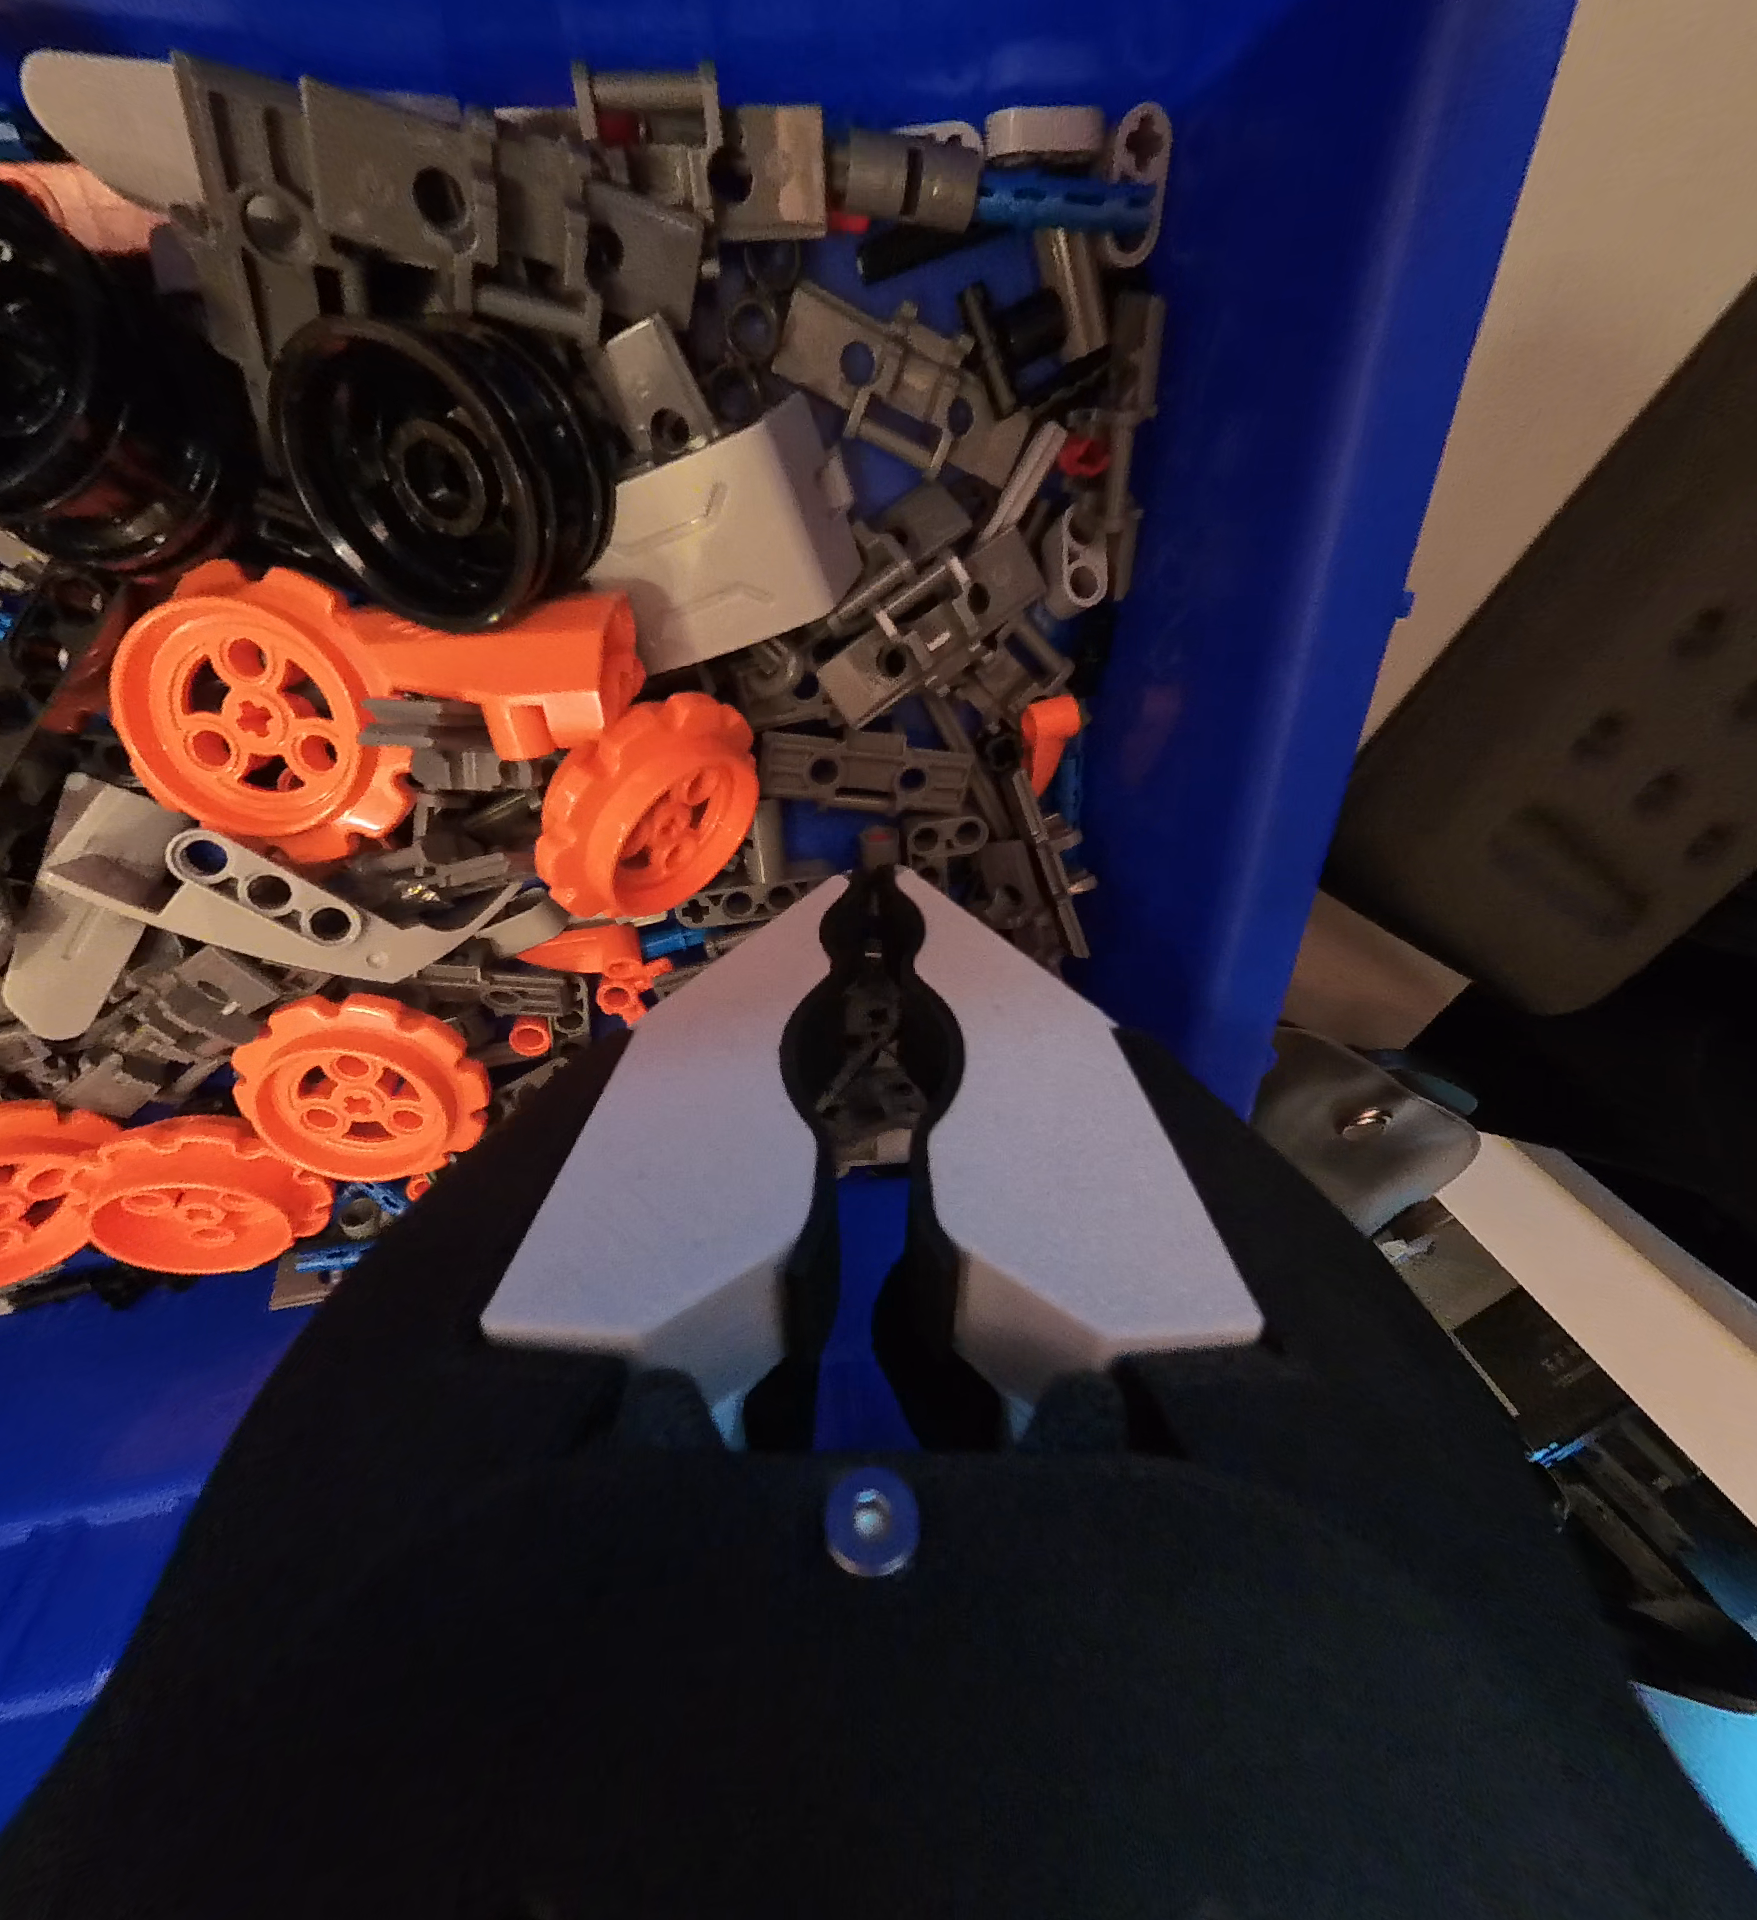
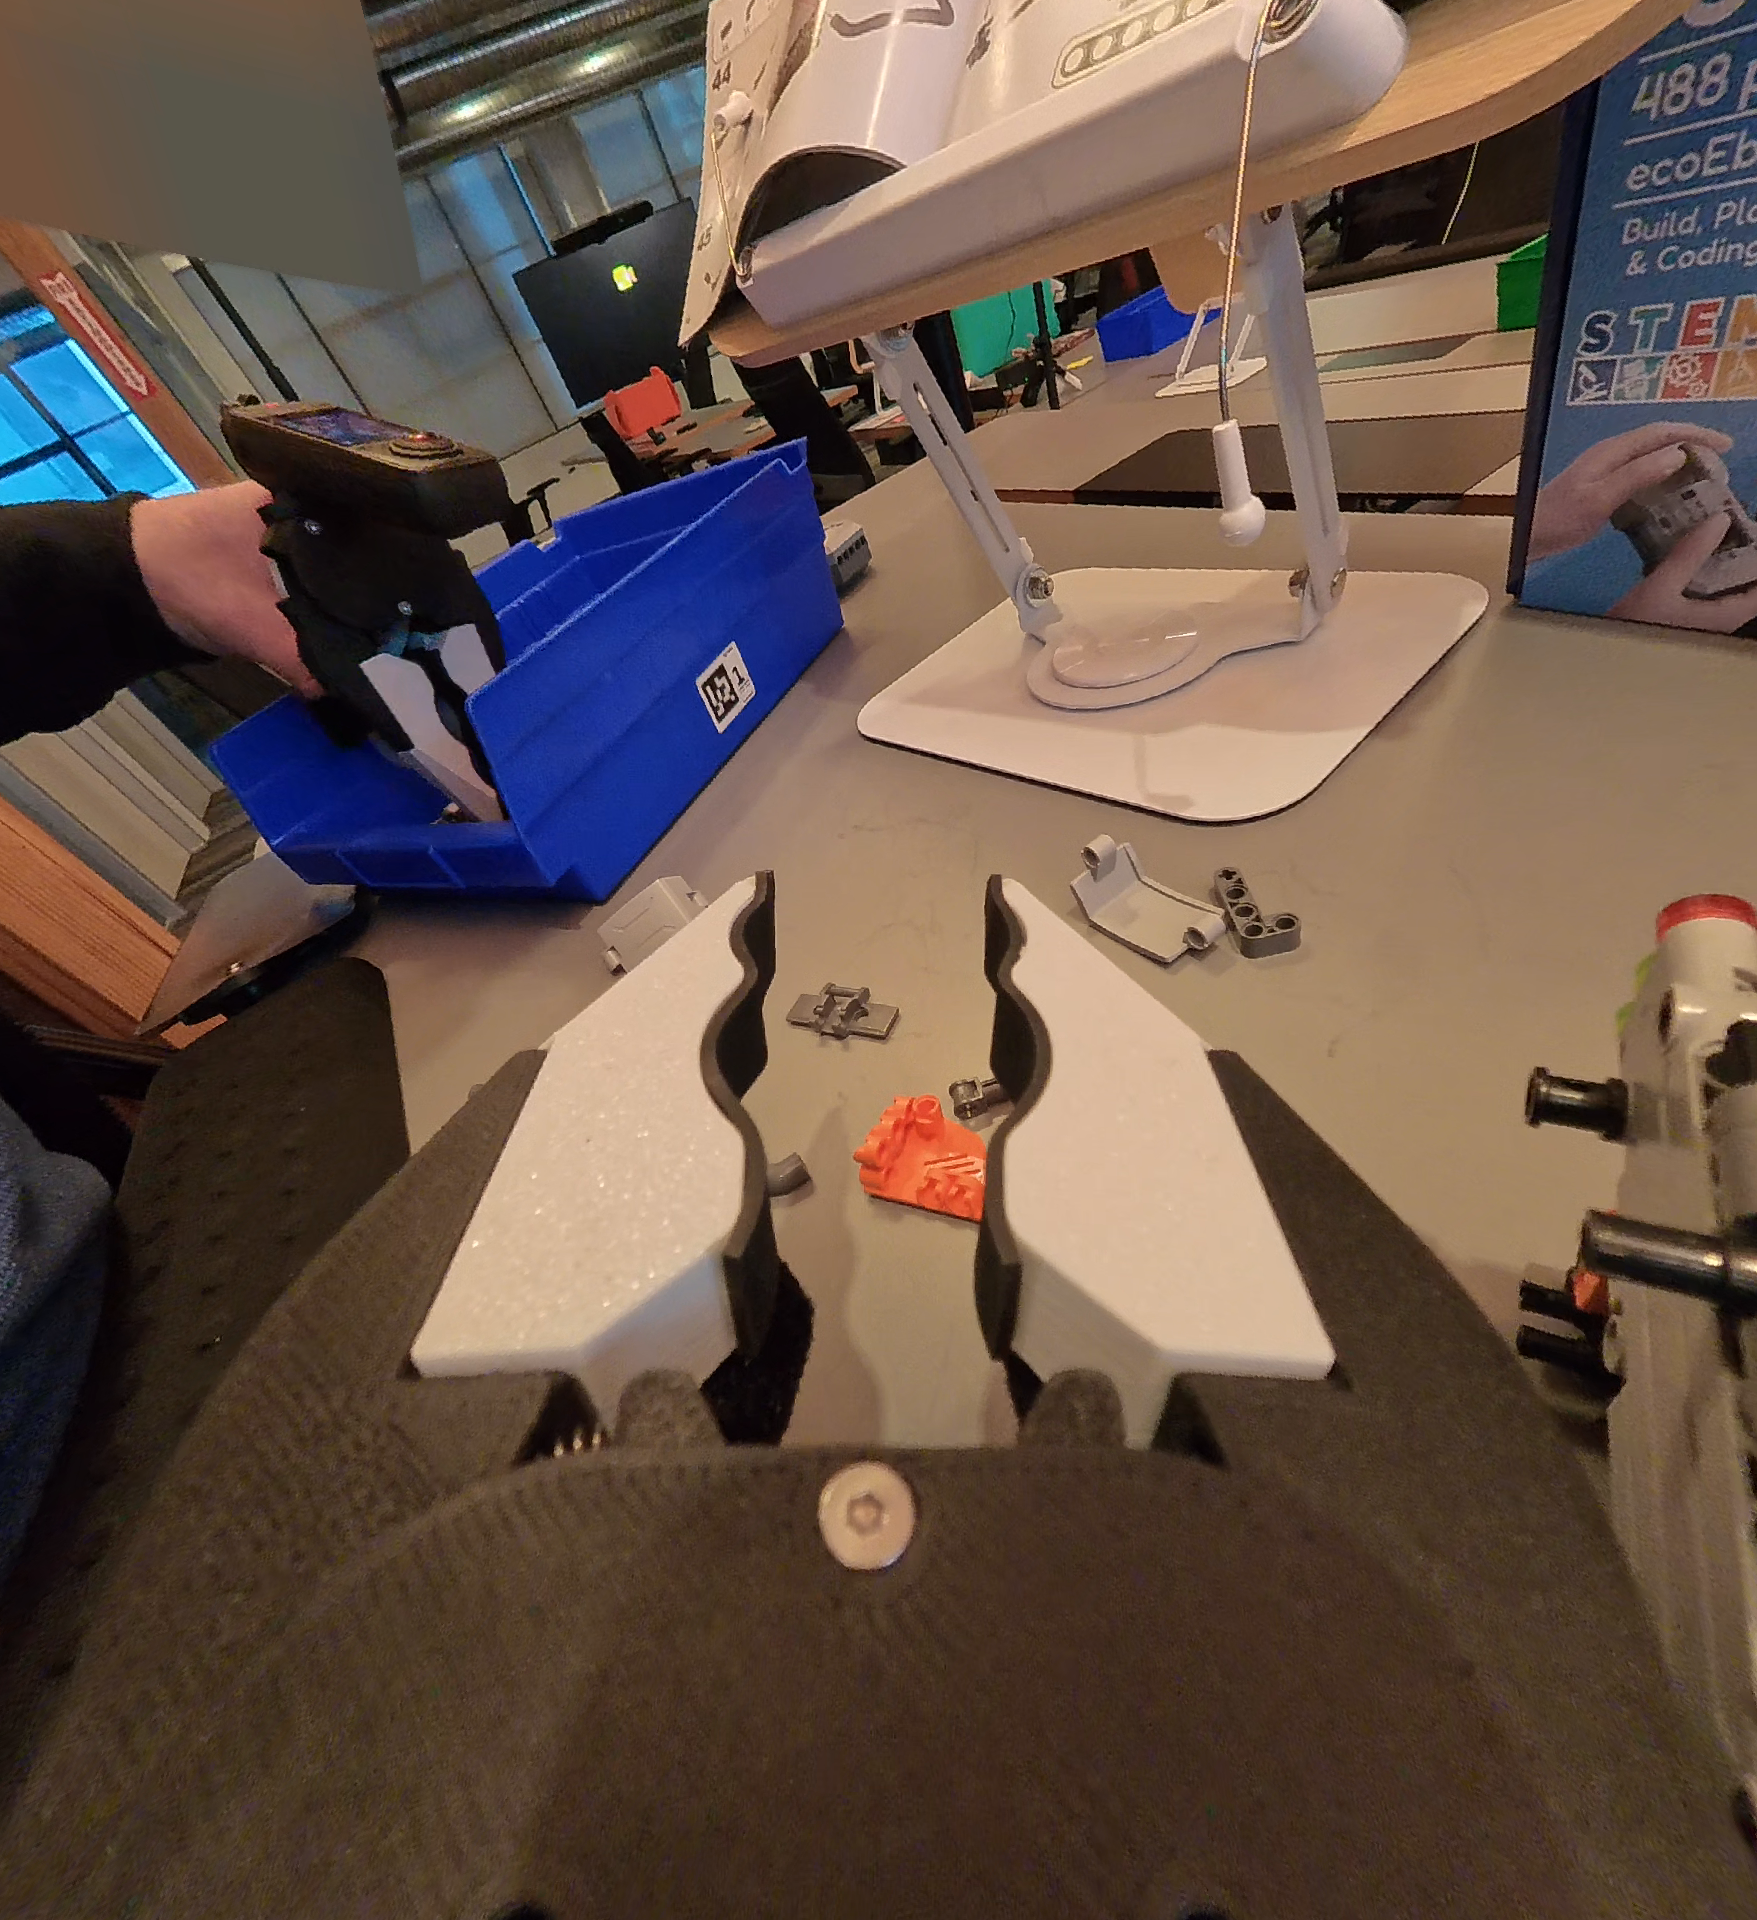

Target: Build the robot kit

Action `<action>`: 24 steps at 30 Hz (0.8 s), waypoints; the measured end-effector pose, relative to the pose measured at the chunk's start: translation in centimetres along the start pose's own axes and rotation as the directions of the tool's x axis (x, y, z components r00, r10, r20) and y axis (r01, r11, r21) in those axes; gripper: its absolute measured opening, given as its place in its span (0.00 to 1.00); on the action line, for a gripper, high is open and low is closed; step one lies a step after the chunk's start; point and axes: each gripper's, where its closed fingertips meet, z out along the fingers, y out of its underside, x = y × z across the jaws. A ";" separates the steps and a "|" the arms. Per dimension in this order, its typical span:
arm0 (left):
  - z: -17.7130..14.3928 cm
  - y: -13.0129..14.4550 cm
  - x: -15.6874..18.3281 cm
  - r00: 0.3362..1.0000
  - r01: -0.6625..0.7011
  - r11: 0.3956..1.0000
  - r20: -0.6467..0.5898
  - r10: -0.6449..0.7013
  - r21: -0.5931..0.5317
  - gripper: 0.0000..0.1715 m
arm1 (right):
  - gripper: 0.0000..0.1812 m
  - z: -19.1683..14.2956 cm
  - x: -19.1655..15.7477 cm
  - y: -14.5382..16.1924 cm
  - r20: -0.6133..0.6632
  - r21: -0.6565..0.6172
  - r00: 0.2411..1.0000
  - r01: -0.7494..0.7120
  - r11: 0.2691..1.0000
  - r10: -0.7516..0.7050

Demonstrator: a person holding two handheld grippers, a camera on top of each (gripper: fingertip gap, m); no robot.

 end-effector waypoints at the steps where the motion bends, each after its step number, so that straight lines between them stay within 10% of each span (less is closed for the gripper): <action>1: 0.0 -0.1 -0.1 1.000 -0.001 1.000 0.001 0.001 0.002 0.00 | 0.21 0.0 0.0 0.0 0.000 0.001 1.000 0.000 1.000 0.000; 15: 0.3 -0.4 -0.1 0.998 -0.057 0.998 0.014 0.057 0.008 0.03 | 0.21 -0.1 0.1 -0.1 0.002 0.011 1.000 -0.002 1.000 0.002; 24: -5.7 -3.8 1.4 0.992 -0.128 0.928 0.063 0.113 0.351 0.03 | 0.21 -0.1 -0.1 -0.3 0.012 0.021 1.000 0.002 1.000 -0.002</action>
